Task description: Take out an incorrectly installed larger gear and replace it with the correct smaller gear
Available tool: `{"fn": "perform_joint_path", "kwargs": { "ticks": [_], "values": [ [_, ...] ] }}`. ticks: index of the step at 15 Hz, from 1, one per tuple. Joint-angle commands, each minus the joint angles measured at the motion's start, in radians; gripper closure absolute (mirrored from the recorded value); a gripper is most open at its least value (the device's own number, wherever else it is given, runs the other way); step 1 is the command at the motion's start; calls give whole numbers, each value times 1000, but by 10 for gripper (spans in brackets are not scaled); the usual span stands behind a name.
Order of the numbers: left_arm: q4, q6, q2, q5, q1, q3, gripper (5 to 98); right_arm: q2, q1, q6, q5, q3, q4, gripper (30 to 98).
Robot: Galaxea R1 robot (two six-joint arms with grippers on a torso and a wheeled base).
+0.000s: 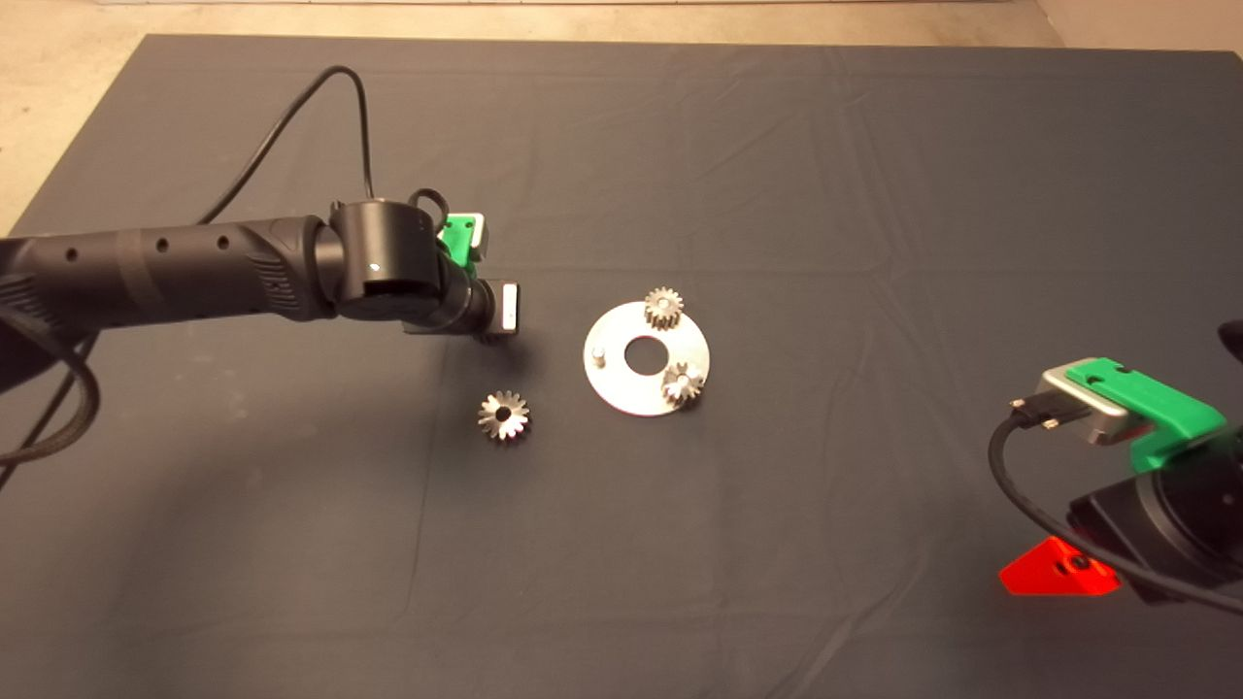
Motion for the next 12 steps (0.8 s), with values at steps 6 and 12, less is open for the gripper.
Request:
{"fn": "perform_joint_path", "kwargs": {
  "ticks": [6, 12],
  "values": [
    [-78, -176, -2, 148, -164, 174, 683, -2, 18, 2, -124, 2, -26, 308],
    [-90, -310, 18, 185, -166, 260, 683, 1, 17, 2, -124, 2, -26, 308]
  ]
}}
